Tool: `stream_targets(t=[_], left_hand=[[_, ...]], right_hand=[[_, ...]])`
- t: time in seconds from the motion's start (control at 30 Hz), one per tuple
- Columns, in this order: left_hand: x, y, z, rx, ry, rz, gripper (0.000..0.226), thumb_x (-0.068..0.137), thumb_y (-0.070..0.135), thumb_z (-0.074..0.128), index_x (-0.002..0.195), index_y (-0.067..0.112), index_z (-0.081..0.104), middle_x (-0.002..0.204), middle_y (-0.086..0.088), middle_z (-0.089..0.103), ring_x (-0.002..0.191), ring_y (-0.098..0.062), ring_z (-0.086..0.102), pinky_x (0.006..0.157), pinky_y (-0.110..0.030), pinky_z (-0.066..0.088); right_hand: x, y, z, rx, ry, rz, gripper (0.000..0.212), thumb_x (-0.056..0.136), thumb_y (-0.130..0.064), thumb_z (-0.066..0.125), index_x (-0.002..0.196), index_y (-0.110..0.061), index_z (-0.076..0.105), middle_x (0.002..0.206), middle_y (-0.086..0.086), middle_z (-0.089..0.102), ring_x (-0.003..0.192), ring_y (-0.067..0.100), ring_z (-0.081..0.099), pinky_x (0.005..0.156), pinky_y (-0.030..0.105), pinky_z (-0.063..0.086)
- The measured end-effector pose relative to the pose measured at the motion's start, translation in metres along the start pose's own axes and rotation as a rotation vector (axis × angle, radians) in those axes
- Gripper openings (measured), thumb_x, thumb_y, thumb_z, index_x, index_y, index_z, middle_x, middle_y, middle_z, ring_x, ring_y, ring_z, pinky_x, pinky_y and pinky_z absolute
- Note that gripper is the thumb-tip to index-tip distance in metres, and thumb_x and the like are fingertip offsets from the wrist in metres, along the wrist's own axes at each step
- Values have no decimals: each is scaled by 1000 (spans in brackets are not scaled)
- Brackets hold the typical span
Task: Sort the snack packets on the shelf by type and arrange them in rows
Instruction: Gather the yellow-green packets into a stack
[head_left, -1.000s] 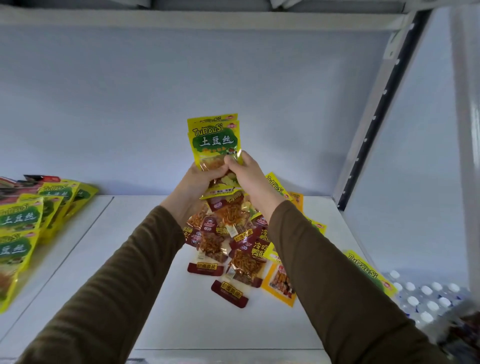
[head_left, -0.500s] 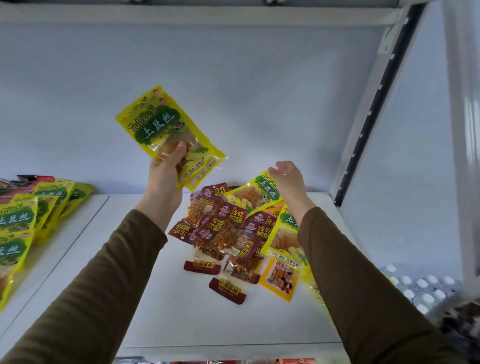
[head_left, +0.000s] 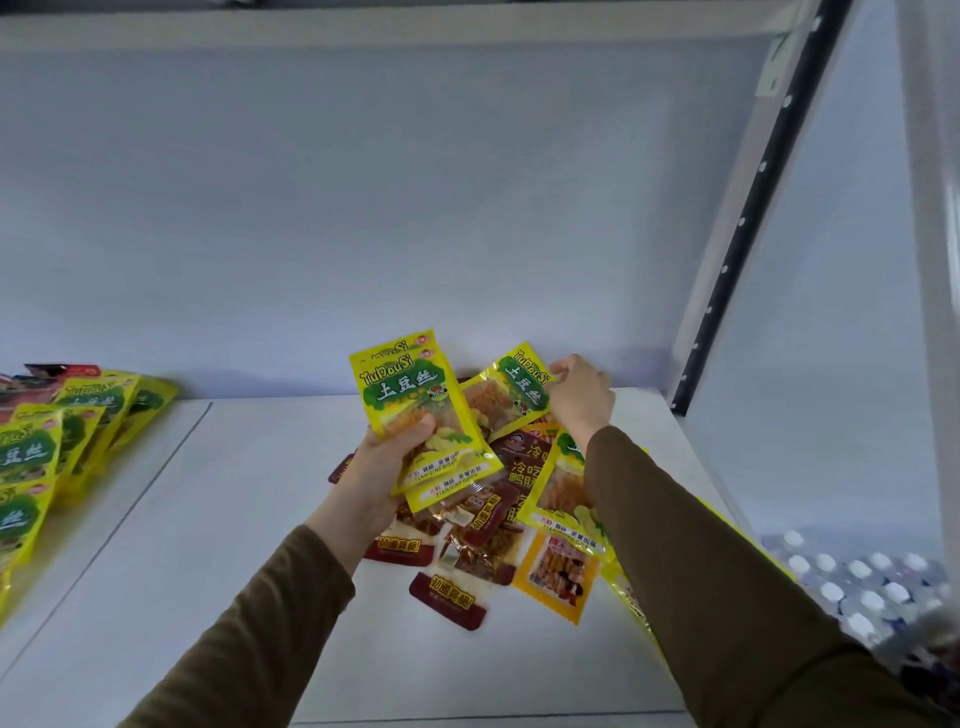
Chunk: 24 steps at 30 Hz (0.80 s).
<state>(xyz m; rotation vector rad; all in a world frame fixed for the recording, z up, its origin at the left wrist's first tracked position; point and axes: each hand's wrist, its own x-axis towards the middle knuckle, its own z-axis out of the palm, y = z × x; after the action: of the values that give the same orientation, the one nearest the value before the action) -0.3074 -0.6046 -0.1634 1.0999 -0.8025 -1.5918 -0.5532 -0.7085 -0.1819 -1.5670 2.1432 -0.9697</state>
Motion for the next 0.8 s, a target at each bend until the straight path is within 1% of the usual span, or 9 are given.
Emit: stream_targets(t=[0.07,0.17,0.3,0.4,0.5,0.57,0.63,0.7,0.8], left_hand=[[3,-4,-4,11,13,-1,43,93,17,71,132,2,62,105,-17,77,82,-30,78,62,-39,62],[7,-6,-9,24,33,-1,39,93,20,72,129,8,65,107,-15,78,84,-31,78,62,-39,62],[13,-9,-12,12,38,-25,35,93,22,72,127,12,67,112,-16,77,87,-31,78,64,-40,62],[17,-9,-14,-27,29,-58,41,96,27,68,133,9,63,116,-18,75,90,-33,77,68,-43,63],[20,-8,-16,-77,16,-109,46,102,34,59,137,4,59,114,-18,75,91,-33,76,73,-47,63],[21,-7,-18,-97,-16,-157,53,103,46,52,140,8,59,120,-18,72,103,-39,73,88,-58,59],[20,-6,-17,-162,-131,-201,64,100,63,46,140,15,62,132,-20,67,119,-46,65,102,-67,48],[17,-3,-16,-214,-236,-214,75,92,77,47,129,17,71,128,-17,70,117,-44,67,95,-62,53],[7,1,-10,-107,-318,-194,69,85,74,64,128,20,72,130,-16,70,116,-42,68,85,-55,58]], right_hand=[[0,-4,-3,258,48,-45,8,99,-19,59,102,-21,66,100,-3,70,101,20,63,83,34,50],[-2,-23,-24,611,162,-126,11,101,-18,56,91,-19,61,86,-12,62,79,0,57,72,21,44],[-3,-54,-64,668,350,-371,13,101,-9,48,92,-13,56,82,-14,57,75,-2,51,70,18,42],[-4,-79,-85,628,376,-459,17,100,-6,47,90,-17,55,81,-15,57,75,-3,51,69,17,40],[-2,-97,-91,582,276,-492,16,99,-6,50,91,-17,58,82,-14,60,78,-2,56,70,15,43],[-3,-107,-83,539,131,-466,12,99,-9,54,93,-16,62,85,-12,62,83,8,63,67,24,52],[-8,-114,-64,451,-57,-446,13,98,-10,56,92,-18,65,86,-7,63,75,11,63,54,17,50],[-16,-114,-38,248,-174,-475,14,99,-11,56,90,-19,65,86,-5,63,68,6,57,53,13,42],[-30,-111,-5,135,-236,-439,15,101,-13,54,92,-18,65,90,-4,65,72,9,57,62,24,41]])
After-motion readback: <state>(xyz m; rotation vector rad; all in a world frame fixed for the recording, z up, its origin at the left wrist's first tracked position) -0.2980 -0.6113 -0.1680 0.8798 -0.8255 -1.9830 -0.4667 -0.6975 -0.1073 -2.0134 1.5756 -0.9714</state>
